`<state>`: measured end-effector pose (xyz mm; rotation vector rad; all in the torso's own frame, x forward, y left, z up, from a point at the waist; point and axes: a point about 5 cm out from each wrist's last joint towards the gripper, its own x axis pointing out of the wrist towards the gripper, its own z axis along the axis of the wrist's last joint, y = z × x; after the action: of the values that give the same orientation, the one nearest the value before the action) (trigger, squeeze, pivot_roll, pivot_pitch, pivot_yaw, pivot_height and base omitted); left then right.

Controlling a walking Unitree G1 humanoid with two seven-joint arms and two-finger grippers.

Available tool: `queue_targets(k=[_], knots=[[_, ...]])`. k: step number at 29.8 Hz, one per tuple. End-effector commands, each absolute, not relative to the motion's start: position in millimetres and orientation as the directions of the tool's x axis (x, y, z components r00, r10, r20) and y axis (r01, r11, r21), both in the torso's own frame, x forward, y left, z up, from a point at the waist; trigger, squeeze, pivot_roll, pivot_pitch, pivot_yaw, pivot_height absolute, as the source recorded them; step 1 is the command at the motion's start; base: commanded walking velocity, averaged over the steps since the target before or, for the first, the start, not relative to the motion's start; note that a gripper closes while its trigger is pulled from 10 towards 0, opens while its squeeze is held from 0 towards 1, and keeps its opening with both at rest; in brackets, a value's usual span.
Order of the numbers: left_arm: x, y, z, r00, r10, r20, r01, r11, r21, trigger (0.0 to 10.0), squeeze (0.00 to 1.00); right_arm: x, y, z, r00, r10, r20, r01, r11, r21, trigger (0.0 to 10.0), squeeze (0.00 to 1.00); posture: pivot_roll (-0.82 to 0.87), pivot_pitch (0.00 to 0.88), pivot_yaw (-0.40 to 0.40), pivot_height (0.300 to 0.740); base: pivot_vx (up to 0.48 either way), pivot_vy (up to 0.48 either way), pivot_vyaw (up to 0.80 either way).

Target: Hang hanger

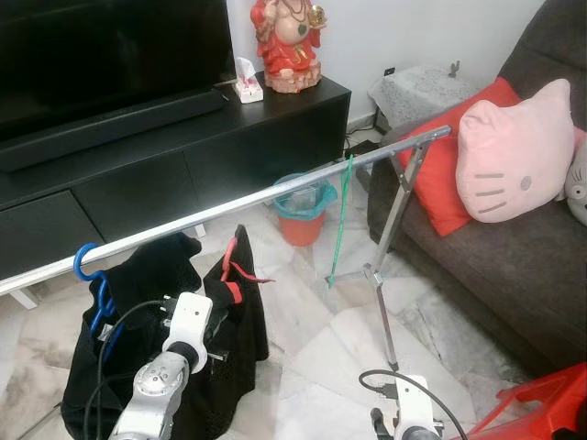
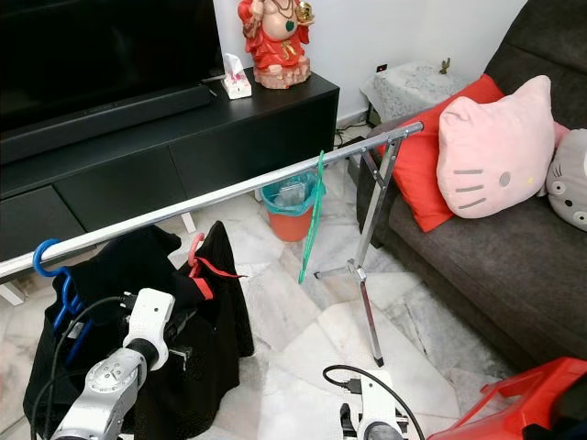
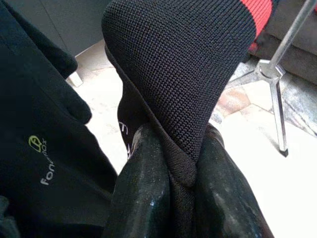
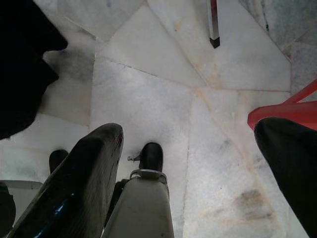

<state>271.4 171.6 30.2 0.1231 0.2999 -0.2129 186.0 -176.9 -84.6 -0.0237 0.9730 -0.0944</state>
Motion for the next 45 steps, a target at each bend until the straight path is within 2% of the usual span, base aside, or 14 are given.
queue_targets(k=[1,33,45], knots=[[277.5,174.5,39.2,0.947,-0.170,-0.271,0.199,0.977,0.083,10.0,0.00,189.0,-177.0,-83.0,0.570,-0.097,-0.816,0.088,0.995,-0.056,10.0,0.00,0.04,0.000,0.002,0.740,0.000,0.000,0.00],[275.8,161.6,44.6,0.946,-0.200,-0.256,0.220,0.974,0.052,10.0,0.00,188.3,-176.1,-83.2,0.577,-0.099,-0.811,0.110,0.993,-0.043,10.0,0.00,0.06,0.000,0.006,0.740,0.000,0.000,0.00],[275.3,160.0,44.6,0.944,-0.204,-0.260,0.223,0.974,0.047,10.0,0.00,188.2,-176.5,-83.4,0.572,-0.101,-0.814,0.103,0.993,-0.051,10.0,0.00,0.06,0.000,0.006,0.740,-0.200,0.000,0.00]])
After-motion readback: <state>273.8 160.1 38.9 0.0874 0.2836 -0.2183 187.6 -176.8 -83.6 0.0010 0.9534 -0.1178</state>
